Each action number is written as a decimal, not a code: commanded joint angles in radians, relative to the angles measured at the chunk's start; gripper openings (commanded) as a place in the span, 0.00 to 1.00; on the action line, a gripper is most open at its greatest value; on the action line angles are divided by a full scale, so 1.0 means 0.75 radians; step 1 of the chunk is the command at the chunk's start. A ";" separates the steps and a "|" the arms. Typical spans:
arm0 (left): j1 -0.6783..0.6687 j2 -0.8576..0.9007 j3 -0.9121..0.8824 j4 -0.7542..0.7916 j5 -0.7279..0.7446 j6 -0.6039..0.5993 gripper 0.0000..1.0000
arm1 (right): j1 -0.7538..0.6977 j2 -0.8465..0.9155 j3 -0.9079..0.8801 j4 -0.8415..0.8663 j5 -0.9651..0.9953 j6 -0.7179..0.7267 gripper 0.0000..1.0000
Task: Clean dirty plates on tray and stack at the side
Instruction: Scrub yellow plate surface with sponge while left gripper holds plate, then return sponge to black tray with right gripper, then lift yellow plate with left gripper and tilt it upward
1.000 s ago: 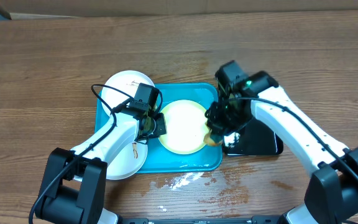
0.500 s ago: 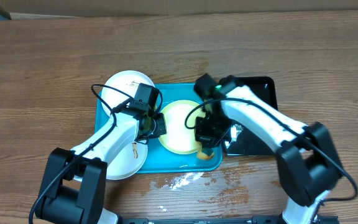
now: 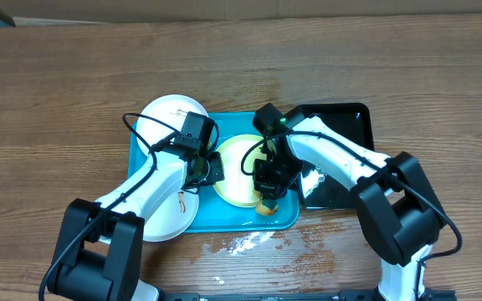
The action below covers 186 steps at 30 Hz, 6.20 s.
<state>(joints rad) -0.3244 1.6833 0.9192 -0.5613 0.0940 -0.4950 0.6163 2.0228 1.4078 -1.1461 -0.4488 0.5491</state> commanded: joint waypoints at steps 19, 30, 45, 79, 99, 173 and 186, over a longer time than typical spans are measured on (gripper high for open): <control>0.015 0.010 0.000 -0.022 -0.020 -0.012 0.04 | -0.010 0.108 0.021 0.177 0.039 0.095 0.04; 0.014 0.010 0.000 -0.028 -0.020 0.003 0.04 | -0.159 0.108 0.022 0.286 0.038 0.102 0.04; 0.013 0.010 0.000 -0.049 -0.020 0.033 0.04 | -0.149 0.109 0.022 0.461 0.089 0.148 0.04; 0.003 -0.019 0.363 -0.354 -0.273 0.108 0.04 | -0.590 -0.171 0.470 -0.197 0.357 -0.150 0.04; -0.467 -0.079 0.753 -0.472 -1.319 0.167 0.04 | -0.694 -0.171 0.194 -0.313 0.483 -0.384 0.04; -0.289 -0.357 0.753 -0.313 -0.858 0.315 0.04 | -0.561 -0.243 -0.399 0.449 0.563 -0.348 0.04; -0.282 -0.357 0.753 -0.313 -0.859 0.316 0.04 | -0.561 -0.243 -0.309 0.391 0.562 -0.349 0.04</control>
<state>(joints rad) -0.5468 1.4307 1.4563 -0.7967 -0.5568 -0.2363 0.1925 1.8393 1.1275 -0.8524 -0.0261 0.2848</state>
